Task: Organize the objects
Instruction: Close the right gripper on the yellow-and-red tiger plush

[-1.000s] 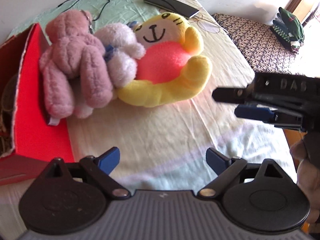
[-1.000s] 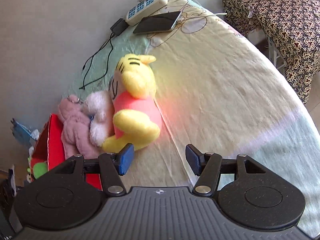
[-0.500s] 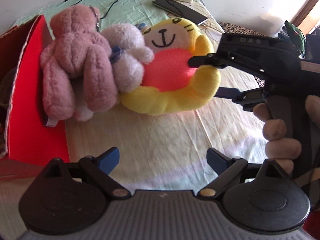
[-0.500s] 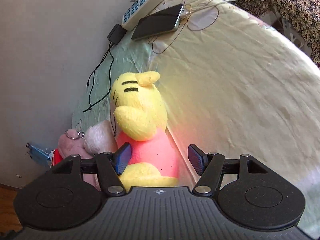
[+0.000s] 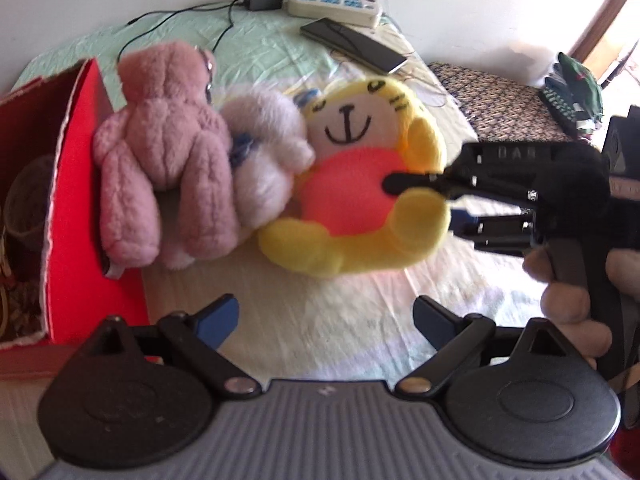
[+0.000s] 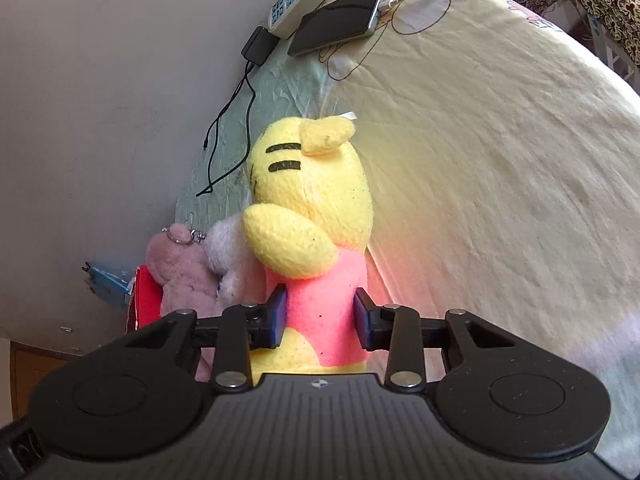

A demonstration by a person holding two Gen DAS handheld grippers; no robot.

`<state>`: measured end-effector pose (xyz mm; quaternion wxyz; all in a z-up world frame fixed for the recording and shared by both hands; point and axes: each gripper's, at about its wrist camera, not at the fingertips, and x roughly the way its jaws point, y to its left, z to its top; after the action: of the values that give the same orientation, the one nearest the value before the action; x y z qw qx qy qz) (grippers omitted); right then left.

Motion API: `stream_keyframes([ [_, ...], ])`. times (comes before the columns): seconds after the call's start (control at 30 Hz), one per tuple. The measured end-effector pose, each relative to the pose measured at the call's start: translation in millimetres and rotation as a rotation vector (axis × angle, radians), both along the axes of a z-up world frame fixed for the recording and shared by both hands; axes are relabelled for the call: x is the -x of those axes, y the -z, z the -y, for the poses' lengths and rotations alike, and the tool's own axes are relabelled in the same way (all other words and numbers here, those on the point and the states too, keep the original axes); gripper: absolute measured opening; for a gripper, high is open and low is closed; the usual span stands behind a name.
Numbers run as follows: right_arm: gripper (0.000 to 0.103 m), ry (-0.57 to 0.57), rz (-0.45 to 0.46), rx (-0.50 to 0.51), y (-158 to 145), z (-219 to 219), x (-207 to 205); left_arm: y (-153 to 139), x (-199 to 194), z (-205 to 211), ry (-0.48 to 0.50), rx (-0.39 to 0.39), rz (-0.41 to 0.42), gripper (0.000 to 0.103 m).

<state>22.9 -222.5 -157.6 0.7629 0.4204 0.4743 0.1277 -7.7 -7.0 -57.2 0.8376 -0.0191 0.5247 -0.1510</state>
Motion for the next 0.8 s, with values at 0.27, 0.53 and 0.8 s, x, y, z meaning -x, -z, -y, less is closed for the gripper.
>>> stream_keyframes([
  [0.27, 0.036, -0.013, -0.013, 0.044, -7.2, 18.4, 41.7, -13.4, 8.4, 15.0, 0.149, 0.079, 0.041, 0.094],
  [0.53, 0.044, -0.035, -0.002, 0.115, -12.3, 30.1, 70.6, -0.3, 1.3, 49.7, 0.299, 0.137, 0.001, 0.095],
  [0.8, 0.061, 0.045, 0.008, 0.016, 1.0, 48.5, 52.3, 23.8, -27.8, 68.8, 0.325, 0.215, -0.094, 0.095],
])
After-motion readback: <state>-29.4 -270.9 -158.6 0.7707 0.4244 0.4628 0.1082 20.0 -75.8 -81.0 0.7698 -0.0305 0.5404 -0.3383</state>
